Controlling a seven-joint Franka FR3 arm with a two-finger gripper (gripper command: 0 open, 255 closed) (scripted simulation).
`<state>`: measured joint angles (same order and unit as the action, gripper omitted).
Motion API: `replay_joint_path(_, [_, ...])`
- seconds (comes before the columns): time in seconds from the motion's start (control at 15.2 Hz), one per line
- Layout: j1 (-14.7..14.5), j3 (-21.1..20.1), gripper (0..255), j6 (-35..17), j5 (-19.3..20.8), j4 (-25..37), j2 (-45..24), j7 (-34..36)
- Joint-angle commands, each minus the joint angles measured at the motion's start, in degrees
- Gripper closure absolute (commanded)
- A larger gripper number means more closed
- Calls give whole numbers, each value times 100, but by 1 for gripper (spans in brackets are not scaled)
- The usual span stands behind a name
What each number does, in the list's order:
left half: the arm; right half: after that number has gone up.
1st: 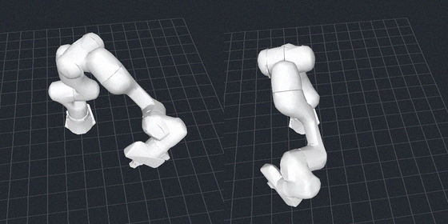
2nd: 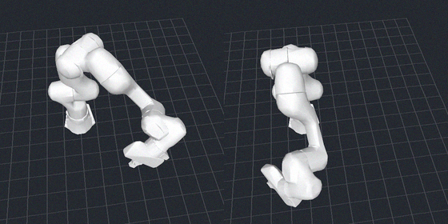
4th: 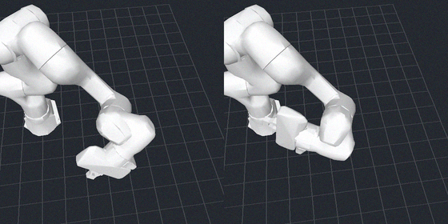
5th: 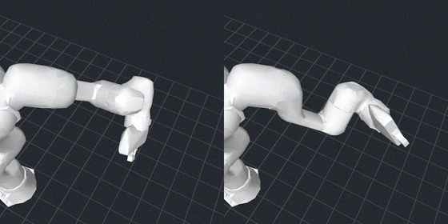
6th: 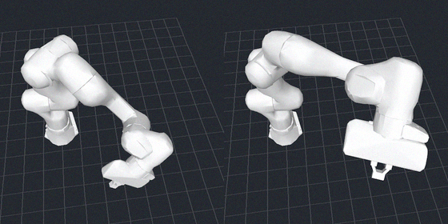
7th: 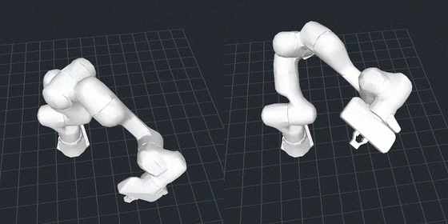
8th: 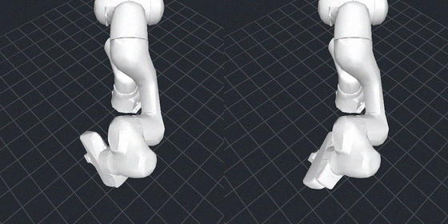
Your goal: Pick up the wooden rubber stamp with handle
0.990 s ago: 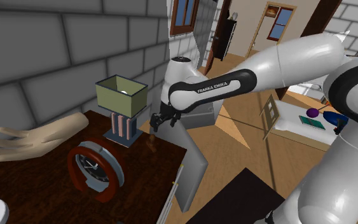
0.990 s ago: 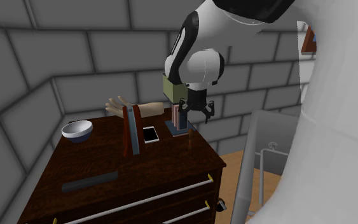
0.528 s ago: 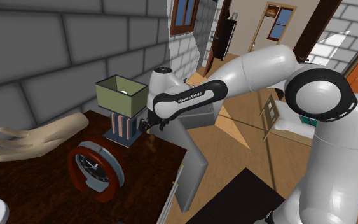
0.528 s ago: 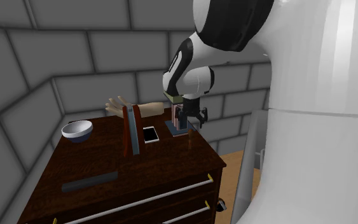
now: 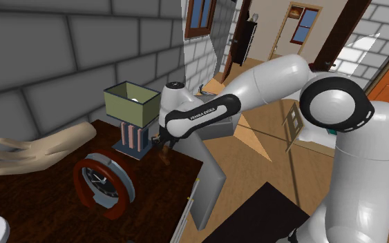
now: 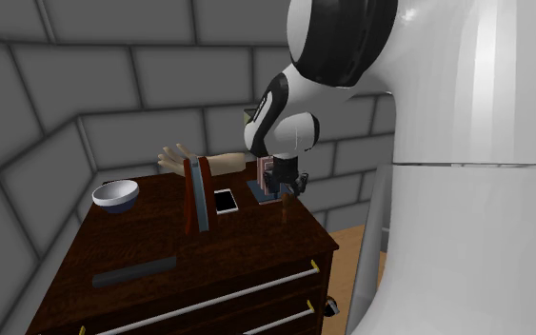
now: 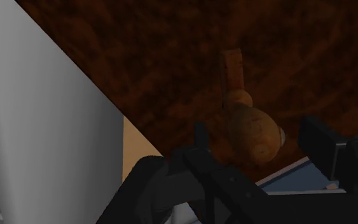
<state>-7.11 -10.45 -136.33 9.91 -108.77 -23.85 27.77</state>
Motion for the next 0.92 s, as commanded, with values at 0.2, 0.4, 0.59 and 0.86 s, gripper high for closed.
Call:
replay_joint_path(0.2, [-4, 2, 255, -6, 4, 10, -15, 4])
replay_joint_path(0.4, [-3, 2, 255, -7, 4, 14, -19, 4])
replay_joint_path(0.59, [10, -5, 255, 33, -12, -3, 40, -15])
replay_joint_path(0.86, [31, -37, 255, 277, -77, 65, 220, -66])
